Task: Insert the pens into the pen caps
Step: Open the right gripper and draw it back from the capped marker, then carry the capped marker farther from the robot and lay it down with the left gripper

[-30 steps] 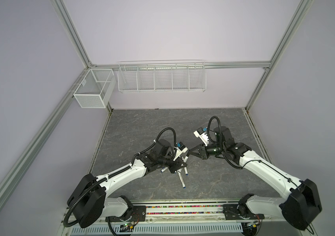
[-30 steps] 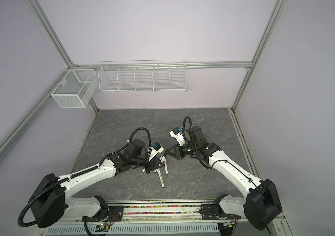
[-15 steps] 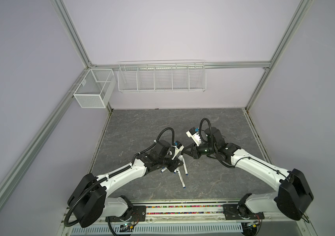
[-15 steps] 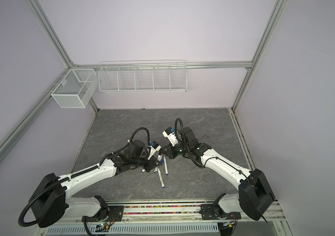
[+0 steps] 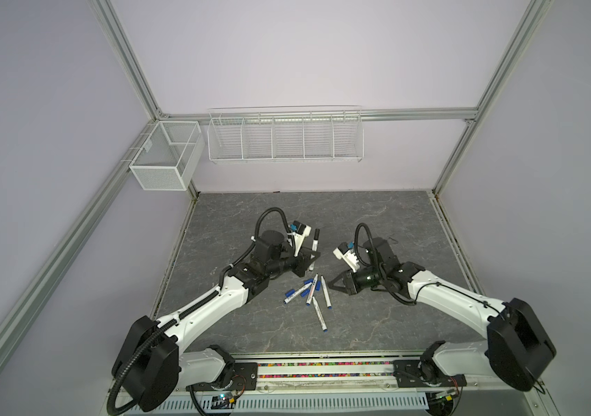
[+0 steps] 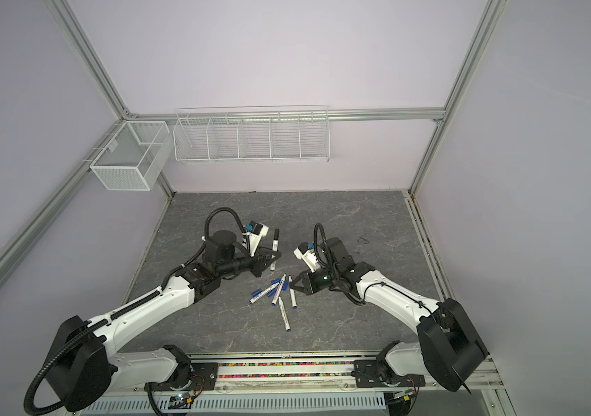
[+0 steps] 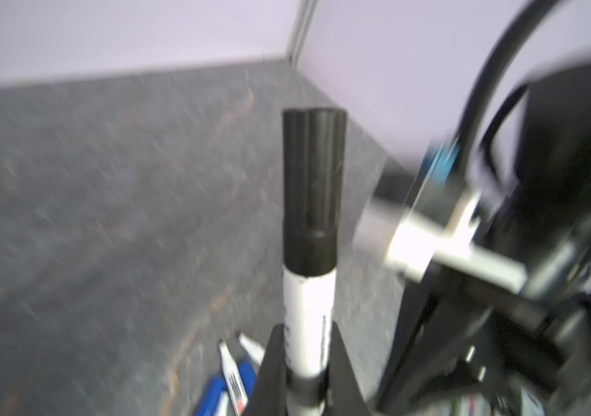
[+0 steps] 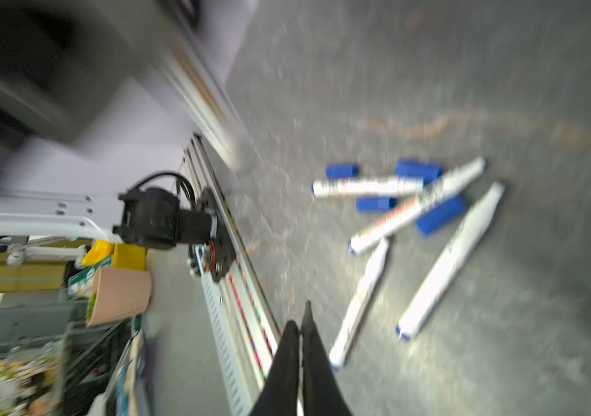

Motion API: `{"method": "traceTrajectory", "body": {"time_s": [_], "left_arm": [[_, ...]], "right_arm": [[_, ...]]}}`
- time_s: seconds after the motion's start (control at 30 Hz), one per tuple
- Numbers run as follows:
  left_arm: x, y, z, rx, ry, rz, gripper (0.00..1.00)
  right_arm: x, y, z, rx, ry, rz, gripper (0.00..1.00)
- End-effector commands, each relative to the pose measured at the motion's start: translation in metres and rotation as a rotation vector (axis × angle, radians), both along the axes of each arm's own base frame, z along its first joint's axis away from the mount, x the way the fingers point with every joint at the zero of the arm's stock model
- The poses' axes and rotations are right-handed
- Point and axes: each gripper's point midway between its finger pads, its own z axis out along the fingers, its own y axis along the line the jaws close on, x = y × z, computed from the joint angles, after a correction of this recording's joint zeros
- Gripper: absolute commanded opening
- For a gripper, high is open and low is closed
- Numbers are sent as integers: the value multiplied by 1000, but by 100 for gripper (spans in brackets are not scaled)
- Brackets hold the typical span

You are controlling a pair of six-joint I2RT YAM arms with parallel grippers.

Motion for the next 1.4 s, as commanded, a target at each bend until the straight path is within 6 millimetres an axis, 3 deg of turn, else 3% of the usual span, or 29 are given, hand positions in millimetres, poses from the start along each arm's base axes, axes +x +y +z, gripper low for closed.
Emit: {"method": "traceTrajectory", "body": {"time_s": [0.0,0.13,0.3,0.47,0.63,0.73,0.97,1.17,1.37], "left_arm": [[8,-3,43,-131,-98,36,0],[12,-2,26,-115,-51,62,0],[26,1,-5,-68,70,117,0],[60,4,-63,64,309,171,0],[101,25,-131,221,497,307,0],[118,39,-160,308,528,397,0],[142,53,-198,485,566,461,0],[151,64,-216,534,608,498,27],[152,63,-220,554,618,476,30]], "right_arm": [[-26,-7,-10,-45,132,43,8],[-14,-8,-3,-33,95,4,9],[16,-20,10,-12,65,-129,13],[38,-39,10,-42,52,-242,15],[44,-49,7,-79,47,-288,15],[45,-50,6,-85,49,-293,15],[44,-53,2,-96,47,-297,15],[43,-56,0,-107,43,-305,15],[41,-59,-3,-118,40,-315,15]]}}
